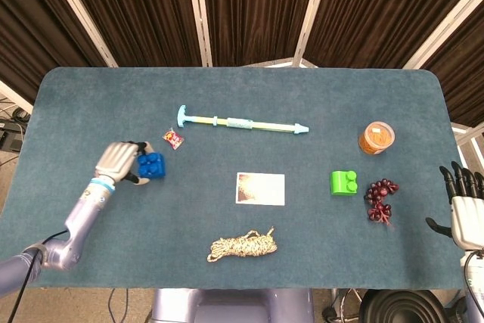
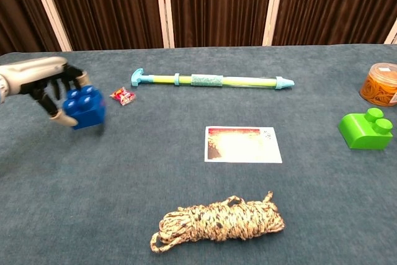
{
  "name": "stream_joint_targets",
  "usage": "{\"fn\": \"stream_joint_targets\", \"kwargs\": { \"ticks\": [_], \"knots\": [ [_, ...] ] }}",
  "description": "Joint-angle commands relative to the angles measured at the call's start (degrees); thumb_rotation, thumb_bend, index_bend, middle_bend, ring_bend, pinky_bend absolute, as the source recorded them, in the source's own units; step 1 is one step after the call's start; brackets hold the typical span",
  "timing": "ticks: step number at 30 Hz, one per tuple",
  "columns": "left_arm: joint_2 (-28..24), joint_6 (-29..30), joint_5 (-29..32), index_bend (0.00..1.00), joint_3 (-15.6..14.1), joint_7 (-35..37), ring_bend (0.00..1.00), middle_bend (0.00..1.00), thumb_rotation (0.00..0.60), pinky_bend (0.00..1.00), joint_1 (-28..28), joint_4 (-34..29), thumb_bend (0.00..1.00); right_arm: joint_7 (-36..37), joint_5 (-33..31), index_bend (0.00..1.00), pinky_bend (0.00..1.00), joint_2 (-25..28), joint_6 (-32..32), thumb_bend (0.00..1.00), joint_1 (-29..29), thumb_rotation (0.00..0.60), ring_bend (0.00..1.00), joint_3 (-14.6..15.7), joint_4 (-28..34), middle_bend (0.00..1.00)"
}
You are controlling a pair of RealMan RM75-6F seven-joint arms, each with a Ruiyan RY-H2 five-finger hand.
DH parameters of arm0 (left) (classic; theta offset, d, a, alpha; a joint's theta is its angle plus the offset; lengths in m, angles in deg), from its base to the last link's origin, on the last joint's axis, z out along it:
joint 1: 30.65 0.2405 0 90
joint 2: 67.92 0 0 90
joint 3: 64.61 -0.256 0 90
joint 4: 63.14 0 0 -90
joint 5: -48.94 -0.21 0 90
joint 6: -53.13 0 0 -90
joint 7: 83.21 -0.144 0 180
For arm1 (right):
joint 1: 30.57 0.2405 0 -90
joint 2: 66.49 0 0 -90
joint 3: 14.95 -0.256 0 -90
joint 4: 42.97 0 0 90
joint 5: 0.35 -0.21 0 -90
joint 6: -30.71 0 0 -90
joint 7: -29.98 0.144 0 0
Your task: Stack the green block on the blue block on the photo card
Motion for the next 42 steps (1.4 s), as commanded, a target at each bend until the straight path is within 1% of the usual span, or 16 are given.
{"fn": "stream_joint_targets", "kwargs": {
  "ticks": [1,4,8,11,13,16,22,23,24,25,27,28,32,35,38,42],
  "knots": [
    [-0.96,-0.71,-1.5,0.42,1.66,-3.2,0.37,0.5,0.6,0.4,-4.03,-6.03,0.01,0.12,-0.22,0.06,0.0,-0.09,0.11,0.0,0.06,0.6,0.0,-0.14,-0.24,0.0],
    [1.18,-2.22,0.12,0.42,3.01,-7.22,0.37,0.5,0.6,0.4,-7.46,-7.29,0.01,0.19,-0.6,0.06,0.0,-0.14,0.0,0.0,0.08,0.6,0.0,-0.46,-0.4,0.0],
    [5.93,-5.38,5.26,0.42,4.54,-13.12,0.37,0.5,0.6,0.4,-12.83,-6.79,0.01,0.14,-1.43,0.06,0.0,-0.13,0.17,0.0,0.11,0.6,0.0,-0.85,-0.61,0.0],
    [10.34,-7.06,9.76,0.44,5.35,-17.37,0.37,0.5,0.6,0.4,-17.2,-4.74,0.01,0.24,-2.35,0.06,0.0,-0.04,0.5,0.0,0.06,0.6,0.0,-1.16,-0.98,0.0],
    [14.37,-8.28,13.16,0.44,5.62,-20.33,0.37,0.5,0.6,0.4,-20.52,-1.5,0.01,0.64,-3.04,0.06,0.0,0.13,0.78,0.0,-0.01,0.6,0.0,-1.41,-1.31,0.0],
    [17.35,-8.2,16.89,0.44,5.5,-23.39,0.37,0.5,0.6,0.4,-23.01,1.1,0.01,1.03,-3.31,0.06,0.0,0.27,0.99,0.0,-0.01,0.6,0.0,-1.53,-1.54,0.0],
    [20.81,-6.93,21.35,0.43,5.11,-27.25,0.36,0.49,0.6,0.4,-25.93,3.98,0.01,1.58,-3.71,0.06,0.0,0.46,1.26,0.0,-0.06,0.6,0.0,-1.67,-1.95,0.0],
    [21.33,-6.61,22.48,0.42,5.0,-28.12,0.35,0.47,0.6,0.39,-26.38,4.43,0.01,1.67,-3.79,0.06,0.0,0.48,1.33,0.0,-0.09,0.6,0.0,-1.67,-2.03,0.0],
    [21.85,-6.62,23.89,0.36,4.74,-29.09,0.29,0.41,0.6,0.35,-26.84,4.97,0.01,1.66,-3.93,0.06,0.0,0.47,1.48,0.0,-0.12,0.6,0.0,-1.61,-2.16,0.0],
    [22.05,-6.67,25.29,0.24,4.53,-29.91,0.18,0.28,0.6,0.26,-27.2,5.15,0.01,1.65,-3.94,0.06,0.0,0.44,1.58,0.0,-0.11,0.6,0.0,-1.55,-2.2,0.0],
    [21.83,-6.77,27.61,0.06,4.36,-30.83,0.03,0.07,0.6,0.08,-27.66,4.59,0.0,1.66,-3.91,0.06,0.0,0.43,1.61,0.0,-0.13,0.6,0.0,-1.49,-2.19,0.0],
    [21.53,-6.27,28.15,0.0,4.4,-31.02,0.0,0.0,0.6,0.02,-27.72,4.03,0.0,1.68,-3.86,0.06,0.0,0.43,1.56,0.0,-0.14,0.6,0.0,-1.48,-2.16,0.0],
    [19.73,-1.87,25.7,0.0,4.69,-29.97,0.0,0.0,0.6,0.0,-26.65,1.27,0.0,1.75,-3.6,0.06,0.0,0.5,1.2,0.0,-0.18,0.6,0.0,-1.53,-1.91,0.0],
    [16.89,1.07,23.33,0.0,4.75,-28.39,0.0,0.0,0.6,0.0,-24.89,-1.74,0.0,1.92,-3.46,0.06,0.0,0.64,1.17,0.0,-0.19,0.6,0.0,-1.51,-1.62,0.0],
    [12.83,4.52,21.22,0.0,4.05,-28.07,0.0,0.0,0.6,0.0,-22.58,-5.09,0.0,2.14,-3.33,0.06,0.0,0.77,1.23,0.0,-0.2,0.6,0.0,-1.43,-1.36,0.0],
    [5.32,11.87,16.94,0.0,2.04,-27.25,0.0,0.0,0.6,0.0,-17.17,-10.57,0.0,2.35,-3.01,0.06,0.0,0.78,1.72,0.0,-0.07,0.6,0.0,-1.09,-0.89,0.0]
  ]
}}
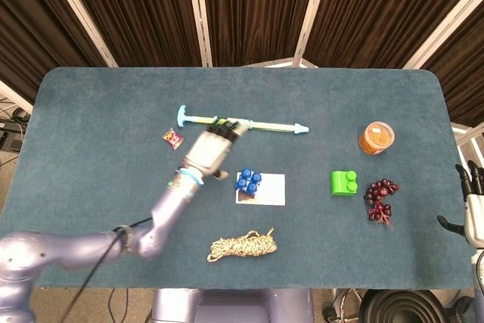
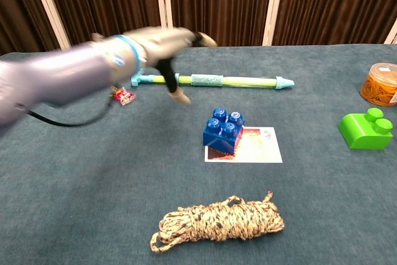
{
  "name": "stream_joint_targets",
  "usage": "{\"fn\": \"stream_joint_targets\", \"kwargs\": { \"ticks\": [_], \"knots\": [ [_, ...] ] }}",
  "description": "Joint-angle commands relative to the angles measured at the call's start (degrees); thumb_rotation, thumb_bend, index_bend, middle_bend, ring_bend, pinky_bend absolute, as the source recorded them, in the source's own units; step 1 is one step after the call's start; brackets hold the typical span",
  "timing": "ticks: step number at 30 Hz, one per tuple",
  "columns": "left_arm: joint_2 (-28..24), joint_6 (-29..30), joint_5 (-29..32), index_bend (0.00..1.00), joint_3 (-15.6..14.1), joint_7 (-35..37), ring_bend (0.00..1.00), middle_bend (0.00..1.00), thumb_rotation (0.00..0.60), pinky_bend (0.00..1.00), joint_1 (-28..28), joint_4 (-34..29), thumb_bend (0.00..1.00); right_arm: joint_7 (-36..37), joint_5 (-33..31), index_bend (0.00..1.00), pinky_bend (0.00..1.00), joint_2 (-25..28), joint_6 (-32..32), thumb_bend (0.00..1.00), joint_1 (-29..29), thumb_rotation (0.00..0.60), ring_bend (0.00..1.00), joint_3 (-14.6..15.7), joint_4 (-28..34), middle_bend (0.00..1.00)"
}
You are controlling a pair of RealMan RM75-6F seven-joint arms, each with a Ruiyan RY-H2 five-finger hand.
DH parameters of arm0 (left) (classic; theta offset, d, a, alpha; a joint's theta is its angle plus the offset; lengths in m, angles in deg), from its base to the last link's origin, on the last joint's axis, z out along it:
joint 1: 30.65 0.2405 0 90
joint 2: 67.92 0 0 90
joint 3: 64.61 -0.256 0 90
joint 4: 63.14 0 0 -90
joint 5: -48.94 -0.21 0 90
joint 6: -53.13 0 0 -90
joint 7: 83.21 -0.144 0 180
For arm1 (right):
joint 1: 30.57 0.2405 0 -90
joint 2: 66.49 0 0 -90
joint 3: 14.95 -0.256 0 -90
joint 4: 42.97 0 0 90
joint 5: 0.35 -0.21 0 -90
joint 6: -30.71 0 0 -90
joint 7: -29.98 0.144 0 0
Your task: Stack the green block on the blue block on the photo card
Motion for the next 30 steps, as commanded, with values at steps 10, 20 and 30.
{"fn": "stream_joint_targets", "kwargs": {
  "ticks": [10,20,30],
  "knots": [
    [-19.3,20.58,-11.59,0.0,-7.84,8.14,0.0,0.0,0.6,0.0,19.69,-15.31,0.0,-1.04,1.07,0.05,0.0,-0.38,4.63,0.0,2.2,0.6,0.0,1.48,1.98,0.0],
    [-25.84,30.59,-16.59,0.0,-14.2,12.51,0.0,0.0,0.6,0.0,32.75,-21.69,0.0,-1.73,0.3,0.02,0.0,-2.18,24.87,0.0,15.48,0.6,0.0,0.41,2.93,0.0],
    [-25.95,29.48,-18.86,0.0,-14.45,14.43,0.0,0.0,0.6,0.0,35.82,-19.49,0.0,-9.37,-8.78,0.02,0.06,-8.57,34.69,0.0,25.44,0.6,0.0,-2.26,-0.26,0.07]
  ]
}}
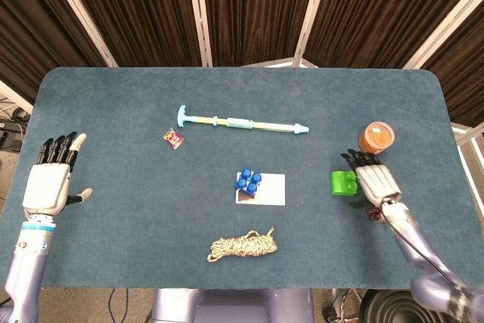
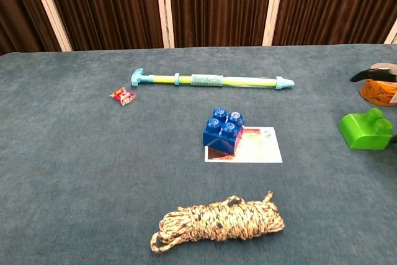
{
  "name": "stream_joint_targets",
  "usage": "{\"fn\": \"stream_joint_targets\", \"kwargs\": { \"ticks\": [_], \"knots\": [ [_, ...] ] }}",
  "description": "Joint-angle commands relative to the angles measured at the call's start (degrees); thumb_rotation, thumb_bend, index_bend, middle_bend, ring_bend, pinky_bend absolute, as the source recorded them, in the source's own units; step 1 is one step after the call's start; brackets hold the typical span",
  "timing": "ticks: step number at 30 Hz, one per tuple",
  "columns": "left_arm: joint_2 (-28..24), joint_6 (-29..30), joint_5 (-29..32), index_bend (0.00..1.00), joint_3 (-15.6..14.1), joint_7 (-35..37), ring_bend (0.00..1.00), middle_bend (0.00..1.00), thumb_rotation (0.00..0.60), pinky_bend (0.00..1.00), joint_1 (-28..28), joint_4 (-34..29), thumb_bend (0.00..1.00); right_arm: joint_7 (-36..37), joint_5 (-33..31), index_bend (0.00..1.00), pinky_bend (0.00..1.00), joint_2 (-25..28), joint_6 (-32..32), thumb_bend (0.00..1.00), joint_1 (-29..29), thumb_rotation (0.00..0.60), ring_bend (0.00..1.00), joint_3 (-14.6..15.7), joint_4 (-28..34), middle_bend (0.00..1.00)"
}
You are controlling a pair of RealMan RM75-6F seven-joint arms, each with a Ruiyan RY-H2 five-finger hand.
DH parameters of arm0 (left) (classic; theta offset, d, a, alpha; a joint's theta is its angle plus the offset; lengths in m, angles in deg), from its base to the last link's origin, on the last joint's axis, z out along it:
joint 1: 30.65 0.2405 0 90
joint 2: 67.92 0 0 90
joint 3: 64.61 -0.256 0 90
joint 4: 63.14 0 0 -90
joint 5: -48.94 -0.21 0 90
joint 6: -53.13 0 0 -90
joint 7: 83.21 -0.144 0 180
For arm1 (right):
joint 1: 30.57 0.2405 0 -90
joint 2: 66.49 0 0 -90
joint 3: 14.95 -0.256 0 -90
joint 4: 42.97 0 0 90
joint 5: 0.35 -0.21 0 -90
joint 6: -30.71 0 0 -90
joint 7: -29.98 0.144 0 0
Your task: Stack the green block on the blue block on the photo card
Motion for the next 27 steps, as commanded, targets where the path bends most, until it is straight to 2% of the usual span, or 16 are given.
{"fn": "stream_joint_targets", "kwargs": {
  "ticks": [1,7,12,18,21,27],
  "knots": [
    [-0.12,-1.26,-0.24,0.0,0.2,1.06,0.0,0.0,0.6,0.0,0.36,0.52,0.0,-4.08,-4.03,0.02,0.09,-2.53,2.82,0.0,3.01,0.6,0.0,-0.9,-1.4,0.08],
    [-1.35,-2.66,-0.75,0.0,0.96,2.31,0.0,0.0,0.6,0.0,1.49,1.49,0.0,-13.31,-14.35,0.02,0.19,-6.26,2.13,0.0,6.7,0.6,0.03,-0.32,-2.4,0.13],
    [-2.42,-3.69,-0.82,0.0,1.42,3.41,0.0,0.0,0.6,0.0,2.21,1.93,0.0,-18.81,-19.69,0.07,0.28,-7.37,-0.39,0.0,7.95,0.6,0.09,0.91,-2.1,0.19],
    [-2.82,-5.15,-1.32,0.0,1.97,4.03,0.0,0.0,0.6,0.0,2.5,2.28,0.0,-22.34,-23.04,0.14,0.37,-8.93,-4.5,0.02,8.11,0.6,0.2,2.01,-2.74,0.28],
    [-2.74,-5.81,-1.57,0.0,2.2,3.96,0.0,0.0,0.6,0.0,2.47,2.36,0.0,-22.48,-23.32,0.18,0.39,-9.46,-5.69,0.06,8.09,0.6,0.22,2.04,-3.29,0.3],
    [-2.4,-7.4,-1.86,0.0,2.71,3.24,0.0,0.0,0.6,0.0,2.32,2.55,0.0,-22.88,-23.77,0.21,0.41,-9.71,-6.64,0.06,7.9,0.6,0.23,2.84,-4.03,0.32]
  ]
}}
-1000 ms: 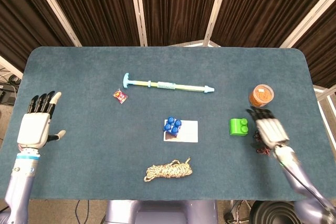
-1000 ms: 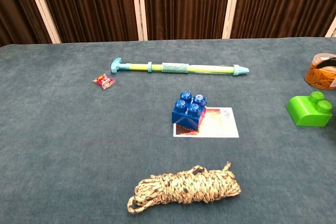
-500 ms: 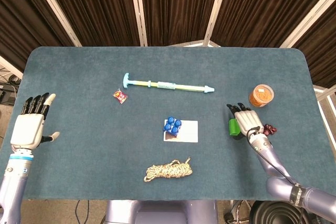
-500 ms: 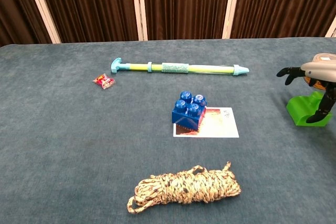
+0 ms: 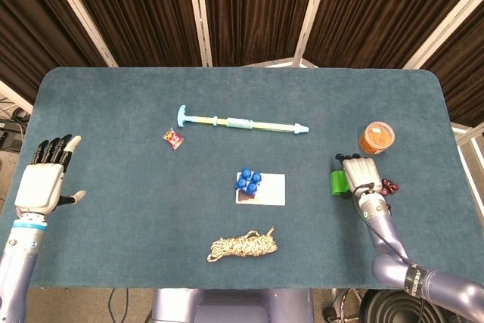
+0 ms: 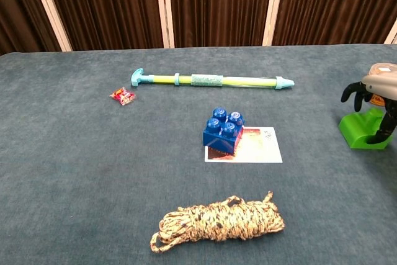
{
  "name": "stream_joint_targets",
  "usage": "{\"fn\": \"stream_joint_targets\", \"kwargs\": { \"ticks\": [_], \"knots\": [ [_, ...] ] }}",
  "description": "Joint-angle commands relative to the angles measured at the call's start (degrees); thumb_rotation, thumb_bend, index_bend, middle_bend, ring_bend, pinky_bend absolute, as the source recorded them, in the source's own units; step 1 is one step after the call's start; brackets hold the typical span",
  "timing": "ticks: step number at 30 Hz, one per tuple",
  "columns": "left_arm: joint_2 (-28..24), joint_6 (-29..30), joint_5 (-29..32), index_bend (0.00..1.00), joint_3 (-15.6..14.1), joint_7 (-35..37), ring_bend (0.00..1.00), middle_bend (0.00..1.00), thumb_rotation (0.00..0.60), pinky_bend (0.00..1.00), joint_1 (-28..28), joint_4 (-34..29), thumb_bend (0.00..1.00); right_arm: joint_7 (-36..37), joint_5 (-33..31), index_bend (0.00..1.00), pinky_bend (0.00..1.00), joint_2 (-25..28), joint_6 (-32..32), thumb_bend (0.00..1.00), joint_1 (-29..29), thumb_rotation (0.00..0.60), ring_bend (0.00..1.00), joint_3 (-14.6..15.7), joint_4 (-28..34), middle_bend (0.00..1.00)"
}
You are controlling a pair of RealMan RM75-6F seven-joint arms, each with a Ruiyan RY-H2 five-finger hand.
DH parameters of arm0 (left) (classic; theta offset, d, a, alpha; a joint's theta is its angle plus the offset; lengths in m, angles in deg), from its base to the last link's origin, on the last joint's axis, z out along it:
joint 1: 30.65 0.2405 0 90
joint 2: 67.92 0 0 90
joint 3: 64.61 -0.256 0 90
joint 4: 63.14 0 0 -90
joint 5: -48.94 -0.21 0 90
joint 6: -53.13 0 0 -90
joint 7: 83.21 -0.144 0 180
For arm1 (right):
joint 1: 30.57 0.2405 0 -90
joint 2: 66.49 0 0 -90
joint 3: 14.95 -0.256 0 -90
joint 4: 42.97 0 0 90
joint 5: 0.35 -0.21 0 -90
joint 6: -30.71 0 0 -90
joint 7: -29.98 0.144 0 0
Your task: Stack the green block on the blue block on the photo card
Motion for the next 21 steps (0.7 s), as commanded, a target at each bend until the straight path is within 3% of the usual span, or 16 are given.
{"fn": "stream_joint_targets", "kwargs": {
  "ticks": [1,7,12,17,21],
  "knots": [
    [0.18,-0.65,-0.19,0.0,0.29,-0.44,0.0,0.0,0.6,0.0,-0.12,0.05,0.0,-0.15,-0.6,0.21,0.41,0.01,0.34,0.06,0.03,0.6,0.23,0.32,-0.32,0.32],
    [0.26,-1.44,-0.43,0.0,0.88,-0.89,0.0,0.0,0.6,0.0,-0.07,0.21,0.0,-0.27,-0.88,0.25,0.47,0.07,0.69,0.13,0.19,0.6,0.29,0.98,-0.76,0.39],
    [0.0,-1.88,-0.69,0.0,1.32,-0.78,0.0,0.0,0.6,0.0,0.15,0.07,0.0,-1.52,-1.11,0.42,0.6,-0.13,1.25,0.3,0.8,0.6,0.49,1.82,-1.44,0.59],
    [-0.3,-2.4,-0.7,0.0,1.67,-0.29,0.0,0.0,0.6,0.0,0.34,0.05,0.0,-0.8,1.83,0.46,0.63,-0.16,-1.44,0.38,0.88,0.6,0.52,1.31,-0.18,0.62],
    [-0.54,-2.83,-0.6,0.0,1.92,0.2,0.0,0.0,0.6,0.0,0.42,0.18,0.0,3.02,8.76,0.46,0.63,0.95,-3.21,0.4,1.11,0.6,0.52,0.43,1.87,0.62]
  ]
}}
